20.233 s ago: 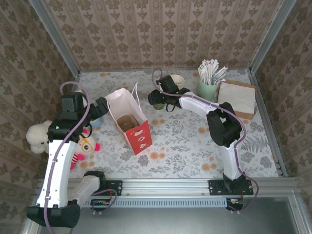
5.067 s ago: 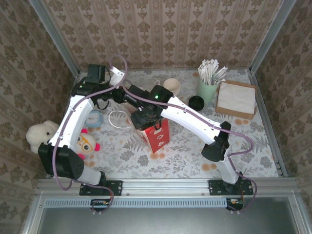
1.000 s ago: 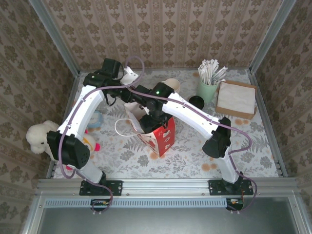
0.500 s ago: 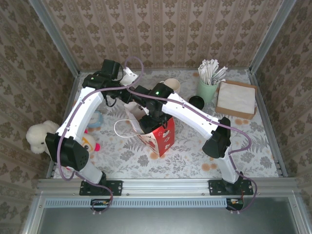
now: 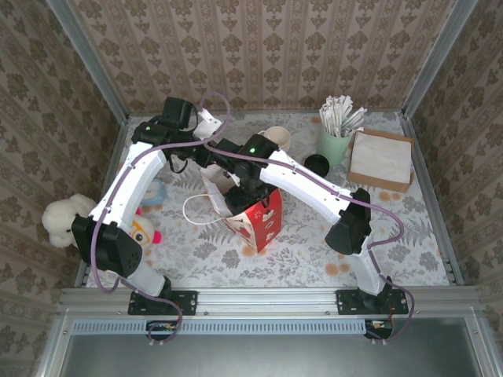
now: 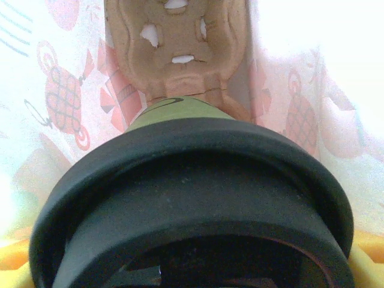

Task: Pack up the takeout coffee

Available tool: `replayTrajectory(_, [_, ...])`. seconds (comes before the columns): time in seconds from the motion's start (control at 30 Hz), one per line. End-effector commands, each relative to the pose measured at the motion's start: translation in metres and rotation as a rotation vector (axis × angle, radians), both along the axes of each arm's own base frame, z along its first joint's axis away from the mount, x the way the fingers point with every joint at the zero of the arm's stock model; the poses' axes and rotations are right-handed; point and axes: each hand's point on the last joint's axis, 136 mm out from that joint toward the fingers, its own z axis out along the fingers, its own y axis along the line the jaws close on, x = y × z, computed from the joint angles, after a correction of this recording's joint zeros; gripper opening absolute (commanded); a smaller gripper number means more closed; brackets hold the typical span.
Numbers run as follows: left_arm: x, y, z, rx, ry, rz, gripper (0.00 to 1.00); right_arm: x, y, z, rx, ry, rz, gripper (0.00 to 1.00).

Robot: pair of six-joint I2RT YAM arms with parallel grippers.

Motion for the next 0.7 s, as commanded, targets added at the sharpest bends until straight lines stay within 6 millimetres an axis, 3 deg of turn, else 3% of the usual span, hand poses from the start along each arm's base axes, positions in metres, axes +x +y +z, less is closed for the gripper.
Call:
replayTrajectory(0.0, [-0.003, 0.004, -0.003, -0.002, 0.034, 0.018, 0.00, -0.005, -0.010, -0.023, -0.096, 0.036, 0.034, 0.65])
replayTrajectory(0.37, [0.000, 0.004, -0.004, -0.005, 0.028, 0.027, 0.00, -0.005, -0.012, -0.036, -0.128, 0.051, 0.040, 0.65])
replayTrajectory(0.67, [0.000, 0.004, -0.003, -0.013, 0.024, 0.026, 0.00, -0.004, -0.015, -0.035, -0.141, 0.042, 0.038, 0.65])
